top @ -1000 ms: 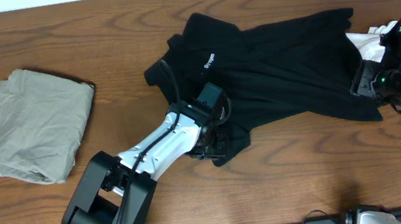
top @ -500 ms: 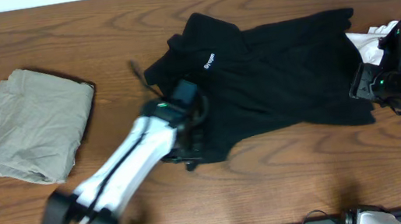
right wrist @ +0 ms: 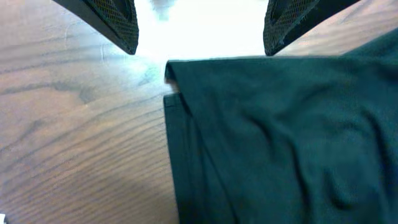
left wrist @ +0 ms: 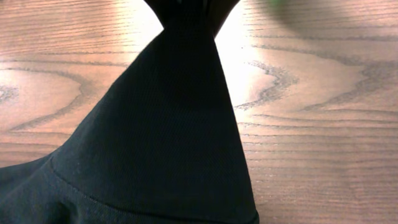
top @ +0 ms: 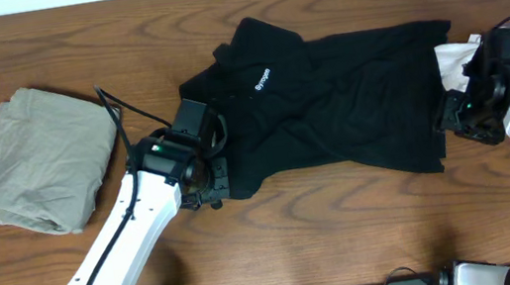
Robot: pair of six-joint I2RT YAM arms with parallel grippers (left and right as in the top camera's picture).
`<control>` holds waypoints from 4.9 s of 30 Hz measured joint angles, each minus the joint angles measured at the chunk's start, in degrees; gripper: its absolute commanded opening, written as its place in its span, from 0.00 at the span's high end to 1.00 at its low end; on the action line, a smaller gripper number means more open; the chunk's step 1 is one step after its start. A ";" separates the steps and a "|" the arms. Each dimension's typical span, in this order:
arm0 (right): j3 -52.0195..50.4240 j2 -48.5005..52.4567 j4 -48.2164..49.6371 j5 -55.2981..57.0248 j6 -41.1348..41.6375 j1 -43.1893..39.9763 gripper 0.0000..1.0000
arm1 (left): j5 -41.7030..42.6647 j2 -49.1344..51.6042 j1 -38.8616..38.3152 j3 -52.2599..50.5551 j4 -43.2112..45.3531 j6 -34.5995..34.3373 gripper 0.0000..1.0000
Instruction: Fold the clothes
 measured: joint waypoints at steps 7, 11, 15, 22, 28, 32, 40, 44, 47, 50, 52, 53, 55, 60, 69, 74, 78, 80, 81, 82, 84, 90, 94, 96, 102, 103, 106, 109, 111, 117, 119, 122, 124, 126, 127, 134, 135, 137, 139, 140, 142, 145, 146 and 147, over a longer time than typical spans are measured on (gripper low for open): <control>-5.38 3.58 8.57 0.04 0.33 0.00 0.44 | -0.76 0.66 0.00 -2.67 0.37 -0.02 0.94; -8.90 5.49 12.15 -0.13 0.46 0.00 0.44 | -1.11 0.70 -0.02 -5.62 0.87 -0.02 0.94; -12.20 5.88 14.34 -0.15 0.46 0.00 0.44 | -1.25 0.70 -0.02 -8.46 2.12 0.00 0.94; -17.66 5.90 18.80 -0.15 0.46 0.00 0.44 | -1.29 0.70 0.00 -9.01 3.69 0.00 0.94; -21.22 5.90 22.51 -0.48 0.31 0.00 0.48 | -1.42 0.70 -0.02 -8.98 3.93 0.00 0.94; -21.86 5.90 24.52 -1.79 -0.11 0.00 0.61 | -1.42 0.70 0.00 -9.01 3.93 0.00 0.94; -22.03 5.90 25.83 -2.97 -0.31 0.00 0.83 | -1.42 0.70 0.00 -8.98 3.96 0.00 0.94; -22.08 5.90 25.90 -3.54 -0.11 0.00 0.96 | -1.42 0.70 0.00 -9.01 3.96 0.00 0.94; -22.08 5.90 25.64 -3.67 -0.04 0.00 0.94 | -1.42 0.70 -0.02 -9.01 3.96 0.00 0.94; -22.05 5.90 24.37 -3.82 0.02 0.00 0.92 | -1.42 0.70 -0.02 -9.01 3.98 -0.02 0.94; -22.05 5.90 23.50 -3.82 0.00 0.00 0.92 | -1.42 0.70 -0.02 -8.98 3.98 0.00 0.93; -22.05 5.90 23.15 -3.85 0.04 0.00 0.93 | -1.44 0.70 -0.02 -8.98 3.98 0.00 0.94; -22.05 5.88 22.80 -4.02 0.00 0.00 0.99 | -1.42 0.70 0.00 -8.98 3.98 0.00 0.94; -22.03 5.38 22.03 -4.09 0.26 0.00 0.99 | -1.42 0.70 -0.02 -8.98 4.00 0.00 0.94; -21.33 -4.07 27.28 -2.89 3.58 -0.04 0.96 | -1.42 0.70 0.00 -8.98 4.42 0.00 0.94; -19.85 -3.65 31.17 0.28 6.71 -1.07 0.81 | -1.42 0.70 0.00 -9.01 4.44 0.00 0.94; -19.78 2.14 30.93 3.69 9.05 -1.62 0.74 | -1.40 0.70 0.00 -9.01 4.44 0.00 0.94; -19.78 5.09 29.92 4.24 9.57 -1.90 0.73 | -1.42 0.70 0.00 -9.01 4.42 0.00 0.94; -19.78 6.25 29.09 4.55 9.99 -2.16 0.73 | -1.42 0.70 0.00 -9.01 4.42 0.00 0.94; -19.82 7.10 28.13 4.79 10.47 -2.60 0.73 | -1.42 0.70 -0.02 -8.98 4.44 0.00 0.94; -19.82 7.45 27.39 5.18 10.95 -3.32 0.73 | -1.42 0.70 -0.02 -8.98 4.42 -0.02 0.94; -19.82 5.86 25.57 5.68 11.58 -4.04 0.72 | -1.42 0.70 0.00 -9.01 4.42 -0.02 0.94; -19.82 2.64 22.95 5.66 11.41 -4.04 0.72 | -1.42 0.70 0.00 -8.98 4.46 -0.02 0.94; -19.80 1.49 21.64 5.64 11.10 -4.04 0.72 | -1.42 0.70 0.00 -9.01 4.48 0.00 0.94; -19.91 1.16 20.59 5.09 10.62 -4.07 0.69 | -1.42 0.70 0.00 -8.98 4.52 -0.02 0.94; -20.15 1.16 21.22 4.72 10.58 -4.07 0.69 | -1.42 0.70 0.00 -8.98 4.52 0.00 0.94; -21.22 1.18 23.06 3.39 10.45 -4.07 0.69 | -1.42 0.70 0.00 -9.01 4.52 0.00 0.94; -22.10 1.44 24.35 2.32 10.43 -4.07 0.69 | -1.42 0.70 -0.02 -8.98 4.52 -0.02 0.94; -22.25 2.27 24.90 2.01 10.43 -4.07 0.69 | -1.42 0.70 -0.02 -9.01 4.52 0.00 0.94; -22.18 6.25 27.54 1.53 10.38 -4.07 0.63 | -1.40 0.70 -0.02 -9.01 4.52 0.00 0.94; -21.73 7.21 28.96 1.64 10.21 -4.07 0.60 | -1.42 0.70 -0.02 -8.98 4.50 0.00 0.94; -20.52 8.94 31.06 2.19 9.99 -4.07 0.60 | -1.42 0.70 -0.02 -8.98 4.52 -0.02 0.94; -19.67 10.29 32.15 2.71 9.88 -4.07 0.65 | -1.42 0.70 0.00 -8.98 4.52 0.00 0.94; -19.17 11.10 32.48 2.95 9.40 -4.07 0.66 | -1.42 0.70 -0.02 -8.98 4.52 0.00 0.94; -18.95 11.30 32.33 2.93 9.16 -4.17 0.67 | -1.42 0.70 0.00 -9.01 4.52 0.00 0.94; -18.27 11.65 30.45 2.38 7.76 -4.39 0.66 | -1.42 0.70 0.00 -8.98 4.52 0.00 0.94; -18.16 11.69 30.14 2.36 7.61 -4.39 0.66 | -1.42 0.70 0.00 -8.98 4.55 0.00 0.94; -17.86 11.85 29.33 2.16 7.39 -4.39 0.66 | -1.42 0.70 -0.02 -8.98 4.55 0.00 0.94; -17.81 11.82 28.76 1.90 7.34 -4.39 0.66 | -1.42 0.70 0.00 -8.98 4.55 0.00 0.94; -17.77 11.82 28.68 1.84 7.32 -4.39 0.66 | -1.42 0.70 -0.02 -8.98 4.55 0.00 0.93; -17.75 11.82 28.68 1.75 7.26 -4.39 0.66 | -1.42 0.70 0.00 -8.98 4.55 -0.02 0.94; -17.51 11.76 27.96 1.44 6.88 -4.39 0.66 | -1.42 0.70 0.00 -8.98 4.55 0.07 0.94; -17.49 11.47 27.61 1.20 6.86 -4.39 0.65 | -1.42 0.70 0.00 -8.98 4.55 0.07 0.94; -17.53 11.32 27.23 0.98 6.84 -4.39 0.65 | -1.42 0.70 -0.02 -8.98 4.55 0.20 0.94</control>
